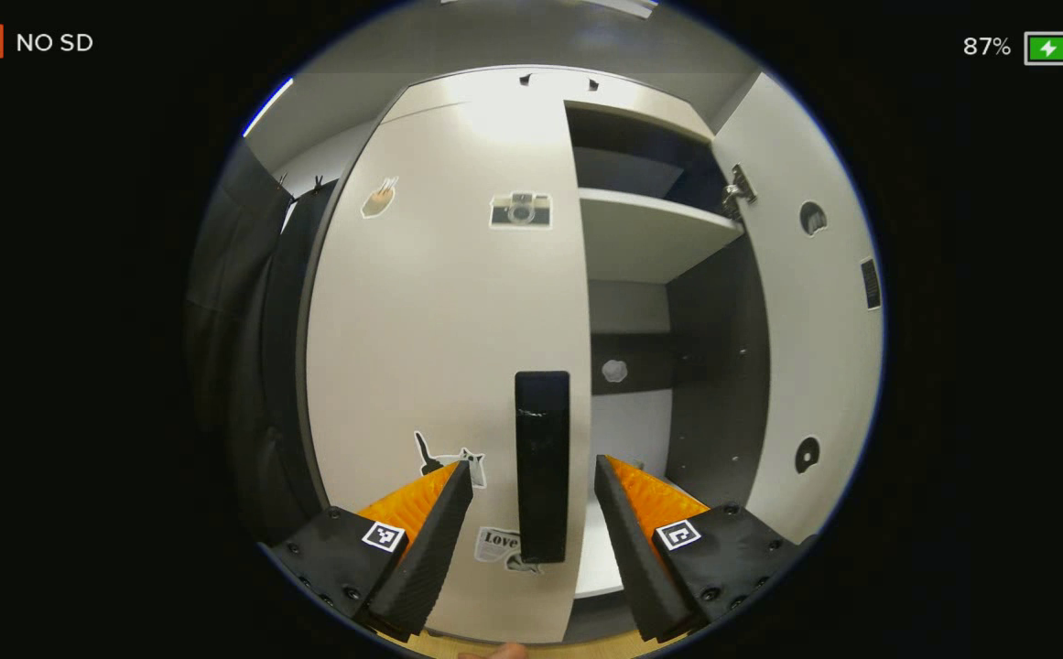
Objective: Open the right door of the double-door shoe cabinet with the right hand, and open the left door with the left hand.
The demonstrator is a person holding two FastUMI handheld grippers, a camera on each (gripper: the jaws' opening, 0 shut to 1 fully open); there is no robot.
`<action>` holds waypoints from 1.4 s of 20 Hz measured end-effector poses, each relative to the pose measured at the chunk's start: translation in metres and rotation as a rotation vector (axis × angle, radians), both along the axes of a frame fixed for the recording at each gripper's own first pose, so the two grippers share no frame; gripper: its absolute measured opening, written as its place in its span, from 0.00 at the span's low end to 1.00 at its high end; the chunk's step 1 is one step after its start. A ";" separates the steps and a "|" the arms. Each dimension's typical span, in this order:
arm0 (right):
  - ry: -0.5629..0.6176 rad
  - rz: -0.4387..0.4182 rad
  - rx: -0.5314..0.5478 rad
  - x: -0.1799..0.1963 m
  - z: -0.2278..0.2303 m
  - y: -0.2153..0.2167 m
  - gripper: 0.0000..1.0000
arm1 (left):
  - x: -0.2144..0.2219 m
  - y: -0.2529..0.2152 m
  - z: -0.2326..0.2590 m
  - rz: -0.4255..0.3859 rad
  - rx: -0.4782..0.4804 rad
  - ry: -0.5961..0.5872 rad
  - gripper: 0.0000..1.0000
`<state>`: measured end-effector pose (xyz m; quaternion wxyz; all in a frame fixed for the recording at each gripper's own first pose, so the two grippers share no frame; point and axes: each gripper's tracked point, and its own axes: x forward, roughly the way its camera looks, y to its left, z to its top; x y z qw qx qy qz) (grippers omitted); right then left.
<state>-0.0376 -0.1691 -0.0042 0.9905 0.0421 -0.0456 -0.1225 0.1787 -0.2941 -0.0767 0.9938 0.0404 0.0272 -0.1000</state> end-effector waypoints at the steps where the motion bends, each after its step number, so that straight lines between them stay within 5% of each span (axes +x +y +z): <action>1: -0.002 0.003 0.002 -0.001 0.000 0.000 0.93 | 0.005 0.002 -0.003 0.008 -0.007 0.009 0.81; 7: -0.011 -0.004 -0.001 0.001 -0.001 0.000 0.93 | 0.012 -0.002 0.000 -0.010 -0.017 0.010 0.69; 11: -0.012 -0.004 -0.003 0.001 -0.002 0.002 0.93 | 0.006 -0.014 -0.003 -0.055 -0.025 0.029 0.40; 18: -0.005 0.007 -0.005 -0.001 -0.003 0.011 0.93 | 0.002 -0.012 -0.010 -0.073 0.015 0.049 0.26; 21: 0.004 0.023 -0.006 0.001 -0.004 0.018 0.93 | -0.002 -0.013 -0.009 -0.096 0.033 0.038 0.09; 28: -0.003 0.056 -0.006 -0.004 0.003 0.046 0.93 | -0.009 -0.007 -0.010 -0.173 -0.006 0.070 0.09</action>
